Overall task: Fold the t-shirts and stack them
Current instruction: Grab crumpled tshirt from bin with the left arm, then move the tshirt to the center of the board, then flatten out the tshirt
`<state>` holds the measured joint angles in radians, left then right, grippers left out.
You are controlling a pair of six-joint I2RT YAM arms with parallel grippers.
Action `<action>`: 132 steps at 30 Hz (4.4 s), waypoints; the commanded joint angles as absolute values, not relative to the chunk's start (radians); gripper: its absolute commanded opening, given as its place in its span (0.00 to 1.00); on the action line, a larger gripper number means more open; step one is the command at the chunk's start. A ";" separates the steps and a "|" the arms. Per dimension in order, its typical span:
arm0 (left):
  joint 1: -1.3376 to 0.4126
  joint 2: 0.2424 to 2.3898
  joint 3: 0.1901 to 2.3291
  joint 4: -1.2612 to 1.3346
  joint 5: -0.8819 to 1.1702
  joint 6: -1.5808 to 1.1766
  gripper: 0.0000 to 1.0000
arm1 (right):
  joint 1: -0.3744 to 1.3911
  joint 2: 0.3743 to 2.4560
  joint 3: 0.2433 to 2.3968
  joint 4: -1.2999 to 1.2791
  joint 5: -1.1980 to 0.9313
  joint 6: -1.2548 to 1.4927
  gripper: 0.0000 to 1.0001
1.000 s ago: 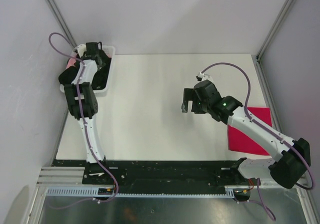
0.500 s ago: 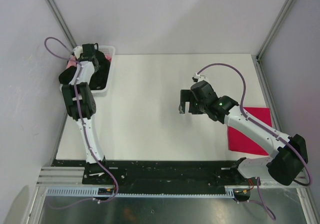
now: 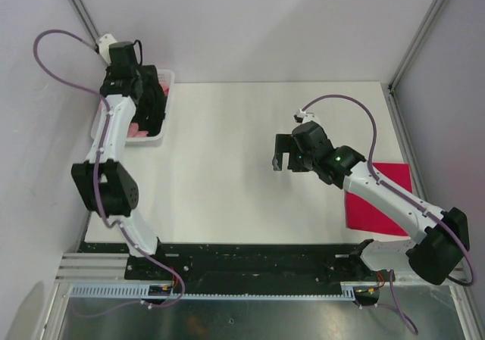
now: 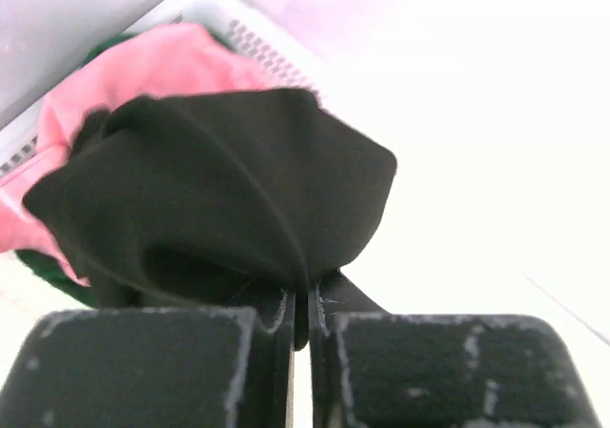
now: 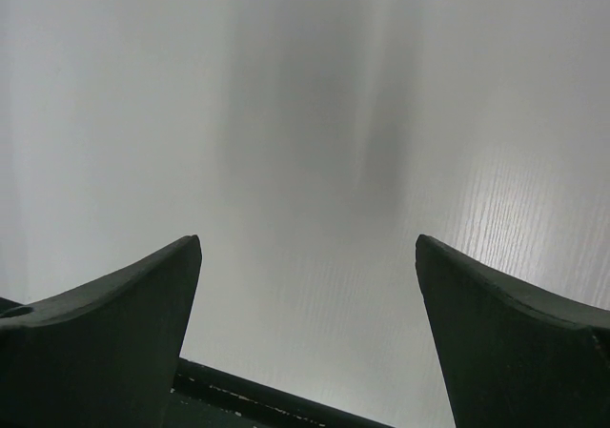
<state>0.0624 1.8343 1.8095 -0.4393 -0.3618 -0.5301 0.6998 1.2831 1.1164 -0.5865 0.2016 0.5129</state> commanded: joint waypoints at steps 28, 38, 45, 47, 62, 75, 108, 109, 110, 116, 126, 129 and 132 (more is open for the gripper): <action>-0.610 1.522 1.448 -0.346 -0.072 -0.472 0.50 | 0.576 1.096 1.130 -0.682 0.263 0.579 0.99; -0.607 1.265 1.187 -0.462 -0.103 -0.463 0.99 | 0.724 1.088 0.965 -0.656 0.315 0.680 0.99; -0.616 1.049 0.854 -0.468 -0.094 -0.546 0.90 | 0.793 1.178 0.899 -0.542 0.331 0.714 0.96; -0.626 1.027 0.801 -0.467 -0.089 -0.566 0.89 | 0.808 1.214 0.898 -0.506 0.331 0.710 0.93; -0.488 0.968 0.657 -0.465 -0.178 -0.677 0.87 | 0.983 1.665 1.193 -0.316 0.336 0.629 0.78; -0.418 0.963 0.680 -0.469 -0.128 -0.612 0.86 | 0.865 1.868 1.233 -0.474 0.406 0.677 0.65; -0.414 0.977 0.726 -0.487 -0.081 -0.574 0.86 | 0.936 1.821 1.336 -0.443 0.341 0.616 0.65; -0.414 0.975 0.724 -0.487 -0.082 -0.574 0.86 | 0.933 1.839 1.336 -0.431 0.332 0.613 0.65; -0.414 0.973 0.723 -0.487 -0.082 -0.573 0.86 | 0.930 1.850 1.337 -0.419 0.323 0.609 0.65; -0.414 0.980 0.715 -0.488 -0.080 -0.577 0.86 | 0.928 1.886 1.340 -0.366 0.292 0.595 0.66; -0.414 1.045 0.730 -0.478 -0.065 -0.594 0.86 | 0.902 1.908 1.354 -0.376 0.288 0.583 0.31; -0.414 1.063 0.730 -0.463 -0.054 -0.603 0.85 | 0.846 1.857 1.369 -0.436 0.324 0.569 0.06; -0.414 1.083 0.728 -0.442 -0.035 -0.617 0.84 | 0.756 1.745 1.372 -0.499 0.343 0.551 0.01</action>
<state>-0.4221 1.0660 0.6857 -0.4873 -0.0681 -0.5941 0.8669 1.8961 1.3247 -0.4187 0.2802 0.5785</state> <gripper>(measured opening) 0.849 0.031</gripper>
